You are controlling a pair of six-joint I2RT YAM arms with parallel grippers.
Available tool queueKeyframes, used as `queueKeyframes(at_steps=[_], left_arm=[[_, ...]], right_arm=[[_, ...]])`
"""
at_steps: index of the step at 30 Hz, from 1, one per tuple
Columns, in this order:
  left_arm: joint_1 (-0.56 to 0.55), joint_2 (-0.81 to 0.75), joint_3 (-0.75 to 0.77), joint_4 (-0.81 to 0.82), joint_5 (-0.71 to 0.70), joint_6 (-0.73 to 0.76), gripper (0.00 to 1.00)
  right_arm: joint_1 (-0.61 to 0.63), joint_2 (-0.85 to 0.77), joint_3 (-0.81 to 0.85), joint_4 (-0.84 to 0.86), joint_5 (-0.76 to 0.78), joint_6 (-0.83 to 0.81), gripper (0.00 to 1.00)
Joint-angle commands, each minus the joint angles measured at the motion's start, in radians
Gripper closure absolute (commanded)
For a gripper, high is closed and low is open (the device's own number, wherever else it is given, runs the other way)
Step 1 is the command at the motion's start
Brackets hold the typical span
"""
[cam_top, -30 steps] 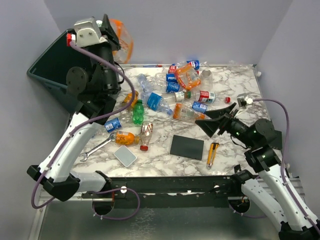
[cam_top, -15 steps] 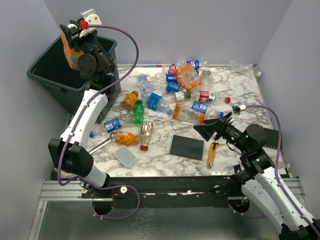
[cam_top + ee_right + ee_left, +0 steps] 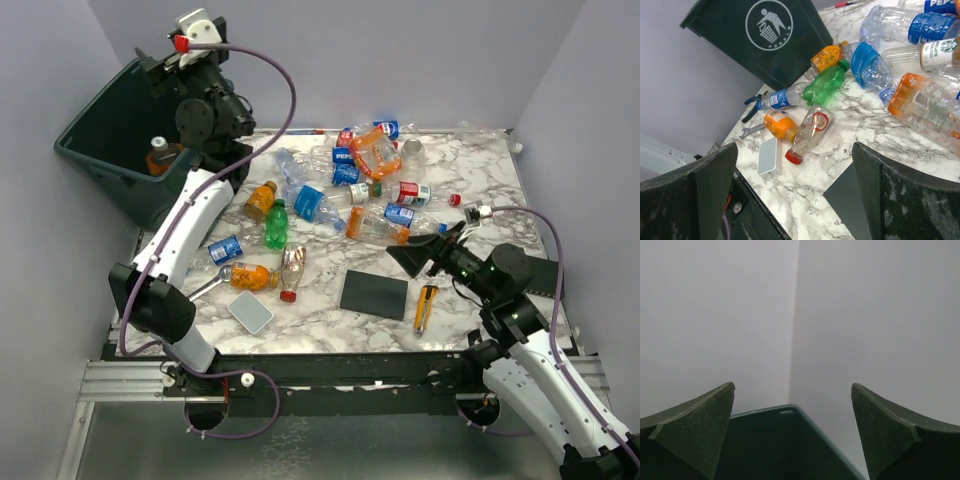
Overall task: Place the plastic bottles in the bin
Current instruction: Place the plastic bottle in the trash bin.
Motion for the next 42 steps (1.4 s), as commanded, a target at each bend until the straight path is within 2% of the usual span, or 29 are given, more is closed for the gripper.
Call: queueKeyframes(at_steps=[1, 3, 6, 9, 12, 15, 17, 20, 24, 27, 30, 35, 38, 42], left_arm=[[-0.205, -0.057, 0.122, -0.099, -0.003, -0.010, 0.01], [-0.322, -0.083, 0.122, -0.252, 0.008, -0.073, 0.01], [-0.444, -0.136, 0.091, -0.572, 0.096, -0.353, 0.01], [-0.476, -0.190, -0.007, -0.850, 0.219, -0.702, 0.01], [-0.477, -0.278, -0.226, -0.943, 0.329, -0.910, 0.01], [-0.475, -0.387, -0.458, -0.956, 0.400, -1.007, 0.01], [-0.475, -0.470, -0.587, -0.953, 0.438, -1.039, 0.01], [-0.472, -0.588, -0.753, -0.892, 0.532, -1.047, 0.01], [-0.468, -0.723, -0.913, -0.775, 0.580, -1.104, 0.01], [-0.465, -0.774, -0.981, -0.740, 0.559, -1.149, 0.01], [-0.465, -0.806, -1.044, -0.701, 0.564, -1.126, 0.01], [-0.464, -0.786, -1.092, -0.717, 0.552, -1.154, 0.01], [-0.464, -0.764, -1.095, -0.719, 0.597, -1.179, 0.01], [-0.464, -0.739, -1.092, -0.726, 0.622, -1.191, 0.01]], right_arm=[[0.008, 0.041, 0.066, -0.042, 0.091, -0.023, 0.00], [0.008, 0.090, 0.110, -0.112, 0.164, -0.004, 0.00], [0.008, 0.167, 0.194, -0.202, 0.232, -0.023, 0.00], [0.008, 0.247, 0.244, -0.269, 0.298, -0.032, 0.00], [0.007, 0.318, 0.268, -0.340, 0.416, -0.036, 0.00], [0.002, 0.345, 0.248, -0.351, 0.539, 0.015, 0.00], [-0.022, 0.339, 0.204, -0.303, 0.562, 0.072, 0.00], [-0.113, 0.351, 0.124, -0.210, 0.493, 0.190, 0.00], [-0.275, 0.425, 0.027, -0.096, 0.395, 0.336, 0.00], [-0.364, 0.448, -0.074, 0.075, 0.341, 0.407, 0.04], [-0.382, 0.462, -0.137, 0.215, 0.371, 0.430, 0.07], [-0.387, 0.606, -0.114, 0.297, 0.430, 0.444, 0.12], [-0.387, 0.682, -0.124, 0.383, 0.462, 0.450, 0.12], [-0.449, 0.772, -0.154, 0.525, 0.457, 0.498, 0.13]])
